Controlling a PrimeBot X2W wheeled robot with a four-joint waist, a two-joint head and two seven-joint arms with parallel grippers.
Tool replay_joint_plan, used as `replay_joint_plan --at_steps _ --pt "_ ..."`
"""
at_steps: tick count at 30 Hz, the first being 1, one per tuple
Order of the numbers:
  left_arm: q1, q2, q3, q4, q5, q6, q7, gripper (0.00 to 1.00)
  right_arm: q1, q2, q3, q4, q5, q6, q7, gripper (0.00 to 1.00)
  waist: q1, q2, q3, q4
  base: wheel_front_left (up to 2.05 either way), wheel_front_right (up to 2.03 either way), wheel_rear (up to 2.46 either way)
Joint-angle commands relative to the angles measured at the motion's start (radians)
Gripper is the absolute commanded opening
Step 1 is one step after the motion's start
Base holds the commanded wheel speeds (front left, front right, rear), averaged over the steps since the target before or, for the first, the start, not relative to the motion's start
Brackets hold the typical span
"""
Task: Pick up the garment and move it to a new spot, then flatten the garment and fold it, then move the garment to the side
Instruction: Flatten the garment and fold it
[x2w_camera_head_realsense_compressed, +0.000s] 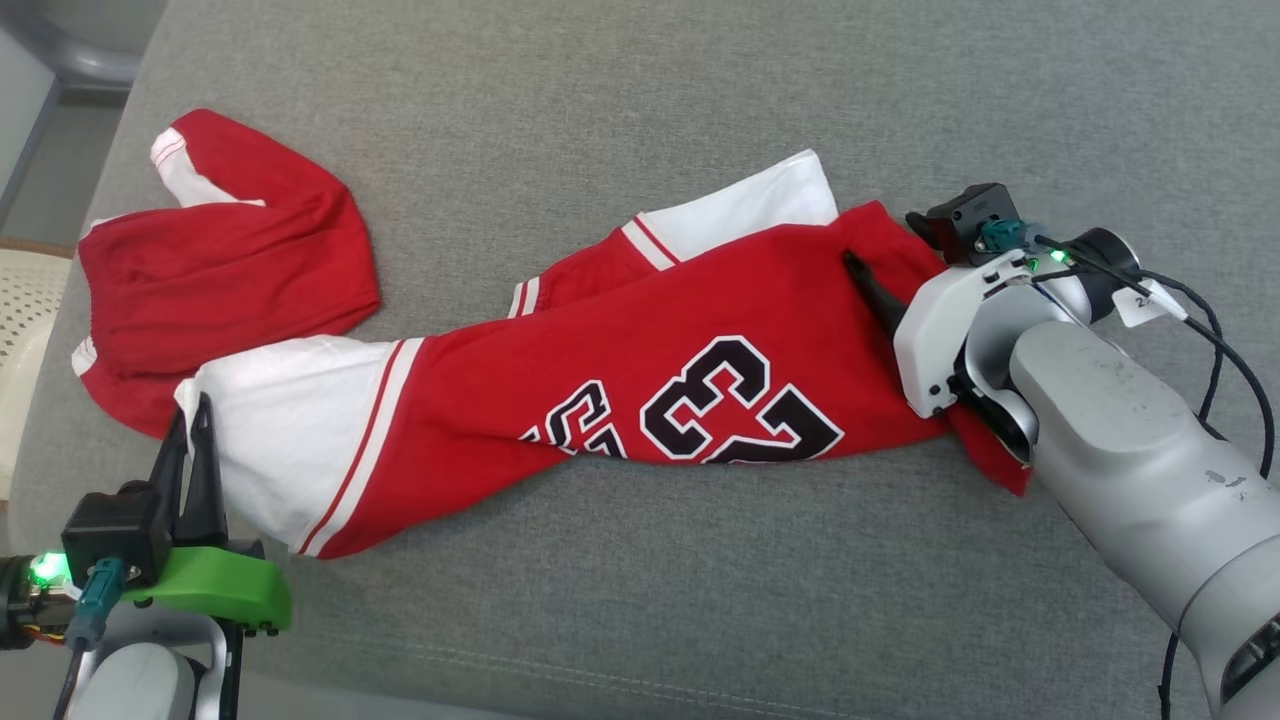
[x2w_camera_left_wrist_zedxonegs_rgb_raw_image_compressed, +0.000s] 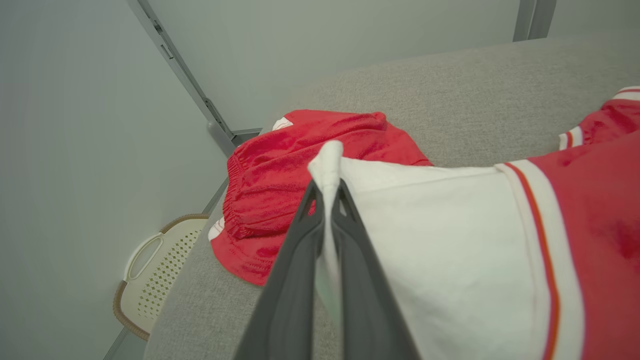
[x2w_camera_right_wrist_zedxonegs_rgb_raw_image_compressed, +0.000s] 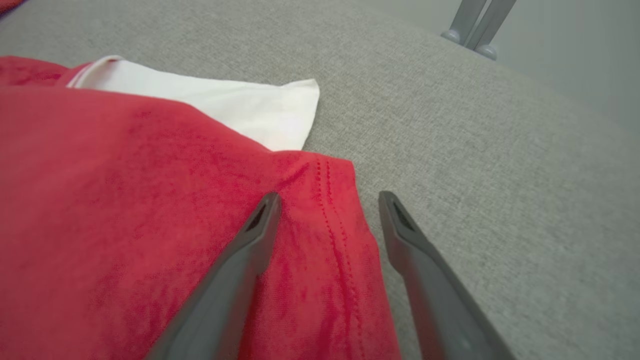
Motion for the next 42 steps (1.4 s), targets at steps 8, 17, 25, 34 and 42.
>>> replay_joint_plan --at_steps 8,17,25,34,42 --pt "-0.025 -0.022 -0.017 0.018 0.014 -0.009 -0.017 0.0 -0.003 -0.046 0.233 -0.049 0.236 0.003 0.105 0.0 0.0 0.0 -0.001 0.038 0.0 0.0 0.0" --pt "-0.087 0.03 -0.009 -0.114 0.047 -0.019 -0.021 0.0 -0.165 -0.138 0.327 -0.064 0.315 -0.001 -0.109 0.0 0.0 0.0 -0.028 -0.065 0.0 0.0 0.0" --pt "-0.396 0.071 -0.056 -0.182 0.101 -0.117 0.002 0.0 -0.361 -0.24 0.261 -0.038 0.291 -0.001 -0.158 0.0 0.0 0.0 0.011 -0.162 0.0 0.0 0.0" --pt "-0.423 -0.014 -0.133 -0.105 0.127 -0.167 -0.026 0.0 -0.277 -0.292 0.067 -0.164 0.025 -0.001 -0.157 0.0 0.0 0.0 0.1 -0.255 0.0 0.0 0.0" --pt "-0.277 -0.096 -0.109 -0.104 0.16 -0.181 -0.027 0.0 0.047 -0.244 -0.192 -0.288 -0.17 -0.001 -0.157 0.89 0.0 0.0 0.113 -0.265 0.0 0.0 0.0"
